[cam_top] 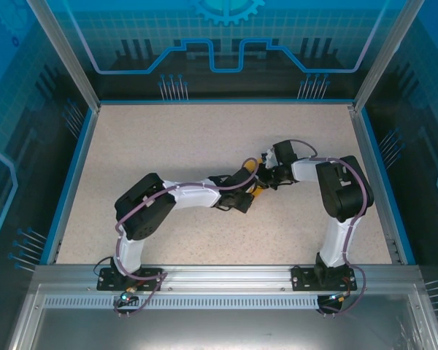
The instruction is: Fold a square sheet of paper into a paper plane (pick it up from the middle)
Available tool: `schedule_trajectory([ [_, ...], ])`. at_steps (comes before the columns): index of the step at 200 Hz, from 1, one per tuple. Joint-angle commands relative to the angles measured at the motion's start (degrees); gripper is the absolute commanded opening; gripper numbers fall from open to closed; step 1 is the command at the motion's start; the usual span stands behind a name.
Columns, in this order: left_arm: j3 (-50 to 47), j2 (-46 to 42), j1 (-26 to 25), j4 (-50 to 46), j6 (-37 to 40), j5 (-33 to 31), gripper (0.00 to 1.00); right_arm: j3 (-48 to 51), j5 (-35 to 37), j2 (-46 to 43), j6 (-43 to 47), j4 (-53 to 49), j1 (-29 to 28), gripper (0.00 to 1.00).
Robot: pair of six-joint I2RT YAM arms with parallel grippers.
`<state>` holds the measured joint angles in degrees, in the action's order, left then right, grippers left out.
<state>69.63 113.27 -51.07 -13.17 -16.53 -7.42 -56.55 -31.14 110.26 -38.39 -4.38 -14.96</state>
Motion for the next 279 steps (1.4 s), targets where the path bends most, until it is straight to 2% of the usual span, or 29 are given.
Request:
schedule_trajectory([
  [1, -3.99, -0.07, -3.04, -15.27, 0.89, 3.42, 0.06, 2.37, 5.75, 2.51, 1.04, -2.56, 0.98, 0.10],
  [58, -2.58, -5.90, -2.91, -15.63, -0.45, 6.36, 0.06, 2.53, 3.54, 0.55, 1.13, -2.13, 0.75, 0.11],
  [104, 1.63, -10.34, 1.99, -11.53, -2.06, 12.56, 0.12, 1.90, 0.23, -3.57, 0.41, -1.98, 0.69, 0.17],
  [119, 3.21, -9.29, 3.93, -10.48, -2.37, 13.81, 0.16, 1.76, 0.16, -5.68, 0.51, -2.72, 0.75, 0.20],
  [173, 6.05, -3.75, 7.78, -5.33, -3.53, 15.45, 0.20, 3.32, 1.37, -12.95, 2.93, -6.60, 2.98, 0.32],
  [228, 7.34, 0.66, 9.38, -3.48, -3.88, 16.62, 0.20, 0.90, -0.31, -9.00, 5.37, -7.46, 3.58, 0.39],
  [279, 7.70, 2.43, 9.84, -1.81, -3.79, 18.74, 0.13, -0.59, -3.72, -4.62, 5.87, -4.08, 3.38, 0.42],
])
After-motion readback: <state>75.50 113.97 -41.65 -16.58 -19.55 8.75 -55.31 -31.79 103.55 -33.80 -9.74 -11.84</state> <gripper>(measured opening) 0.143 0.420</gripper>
